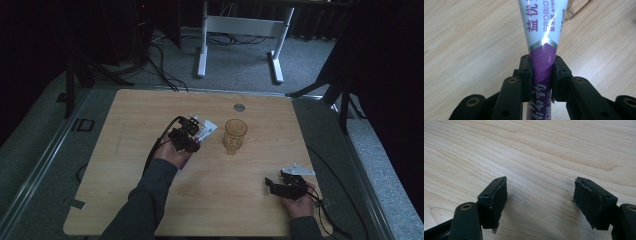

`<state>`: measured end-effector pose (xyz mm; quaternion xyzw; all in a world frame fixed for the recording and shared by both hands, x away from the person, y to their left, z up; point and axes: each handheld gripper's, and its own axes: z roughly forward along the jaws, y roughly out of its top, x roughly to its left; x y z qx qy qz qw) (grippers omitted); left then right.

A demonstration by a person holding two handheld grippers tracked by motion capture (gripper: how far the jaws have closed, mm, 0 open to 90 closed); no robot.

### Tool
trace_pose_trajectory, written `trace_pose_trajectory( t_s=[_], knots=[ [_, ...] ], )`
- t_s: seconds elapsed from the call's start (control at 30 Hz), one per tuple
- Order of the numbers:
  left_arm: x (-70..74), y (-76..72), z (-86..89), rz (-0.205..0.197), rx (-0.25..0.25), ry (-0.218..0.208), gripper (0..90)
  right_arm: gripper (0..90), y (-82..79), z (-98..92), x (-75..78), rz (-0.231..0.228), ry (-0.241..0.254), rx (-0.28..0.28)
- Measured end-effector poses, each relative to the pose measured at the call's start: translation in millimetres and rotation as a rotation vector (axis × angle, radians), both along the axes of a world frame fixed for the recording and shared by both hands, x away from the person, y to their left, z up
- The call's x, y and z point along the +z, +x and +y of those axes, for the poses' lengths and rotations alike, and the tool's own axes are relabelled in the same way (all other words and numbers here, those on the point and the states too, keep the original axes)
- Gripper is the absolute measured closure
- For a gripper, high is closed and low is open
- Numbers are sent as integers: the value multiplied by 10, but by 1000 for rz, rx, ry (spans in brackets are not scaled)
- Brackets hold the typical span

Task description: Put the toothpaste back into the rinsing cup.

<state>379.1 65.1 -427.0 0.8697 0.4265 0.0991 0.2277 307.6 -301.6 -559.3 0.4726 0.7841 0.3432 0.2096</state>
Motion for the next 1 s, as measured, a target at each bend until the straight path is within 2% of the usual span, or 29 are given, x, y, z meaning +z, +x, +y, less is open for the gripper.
trace_pose_trajectory(
  t_s=[0.3,1.0],
  knots=[
    [36,23,-29,-34,13,-18,735,270,0,0,1,1,0,2],
    [168,111,-109,-68,15,-55,735,269,2,-1,0,0,-1,6]
  ],
)
